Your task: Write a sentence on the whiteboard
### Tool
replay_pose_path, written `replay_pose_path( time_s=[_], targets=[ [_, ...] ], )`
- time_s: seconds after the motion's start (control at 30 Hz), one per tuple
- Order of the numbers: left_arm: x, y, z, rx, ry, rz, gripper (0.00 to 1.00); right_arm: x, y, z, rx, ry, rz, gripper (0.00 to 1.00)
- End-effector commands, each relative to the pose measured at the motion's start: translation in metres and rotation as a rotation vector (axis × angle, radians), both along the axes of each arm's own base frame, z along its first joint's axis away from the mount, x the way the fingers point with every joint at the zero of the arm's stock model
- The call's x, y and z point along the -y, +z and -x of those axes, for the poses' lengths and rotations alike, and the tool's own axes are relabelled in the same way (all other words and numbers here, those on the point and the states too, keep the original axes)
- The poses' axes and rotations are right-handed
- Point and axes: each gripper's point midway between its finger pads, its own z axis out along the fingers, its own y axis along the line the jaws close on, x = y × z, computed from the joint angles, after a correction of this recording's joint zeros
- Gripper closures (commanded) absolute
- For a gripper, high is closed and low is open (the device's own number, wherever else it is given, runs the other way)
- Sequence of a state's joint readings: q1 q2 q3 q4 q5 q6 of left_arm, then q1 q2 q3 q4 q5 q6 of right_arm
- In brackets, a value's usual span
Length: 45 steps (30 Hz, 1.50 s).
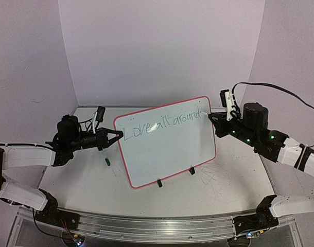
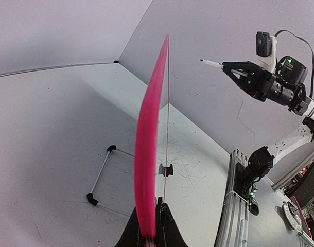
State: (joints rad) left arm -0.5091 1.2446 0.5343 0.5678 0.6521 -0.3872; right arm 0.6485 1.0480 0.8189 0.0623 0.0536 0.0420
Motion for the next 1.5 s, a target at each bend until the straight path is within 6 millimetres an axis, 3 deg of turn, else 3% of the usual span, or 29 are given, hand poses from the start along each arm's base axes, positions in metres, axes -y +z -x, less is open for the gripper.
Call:
replay_pose_path(
  time_s=[0.0,0.27,0.4,0.7,0.83,0.93,1.0,1.33,1.47],
  targets=[
    [-0.005,-0.019,-0.006,-0.002,0.037,-0.078,1.0,-0.054,-0.004,0.018,-0.028,0.26,0.014,1.0],
    [-0.008,-0.017,-0.007,-0.003,0.057,-0.074,1.0,-0.151,-0.008,0.071,-0.012,0.55,0.057,1.0],
    [-0.006,-0.02,-0.008,-0.013,0.054,-0.077,1.0,-0.179,-0.012,0.085,-0.006,0.612,0.075,1.0],
    [-0.006,-0.024,-0.008,-0.023,0.055,-0.084,1.0,-0.212,-0.041,0.1,-0.042,0.649,0.132,1.0],
    [-0.005,-0.026,-0.007,-0.028,0.053,-0.086,1.0,-0.217,-0.051,0.096,-0.055,0.607,0.155,1.0],
    [-0.006,-0.027,-0.007,-0.029,0.053,-0.086,1.0,-0.209,-0.051,0.085,-0.035,0.529,0.161,1.0],
    [-0.006,-0.027,-0.008,-0.029,0.056,-0.087,1.0,-0.212,-0.052,0.087,-0.025,0.552,0.168,1.0],
    [-0.005,-0.028,-0.007,-0.027,0.048,-0.09,1.0,-0.252,-0.05,0.094,-0.01,0.606,0.171,1.0],
    [-0.004,-0.026,-0.007,-0.023,0.045,-0.087,1.0,-0.257,-0.058,0.092,-0.019,0.598,0.188,1.0]
  ],
)
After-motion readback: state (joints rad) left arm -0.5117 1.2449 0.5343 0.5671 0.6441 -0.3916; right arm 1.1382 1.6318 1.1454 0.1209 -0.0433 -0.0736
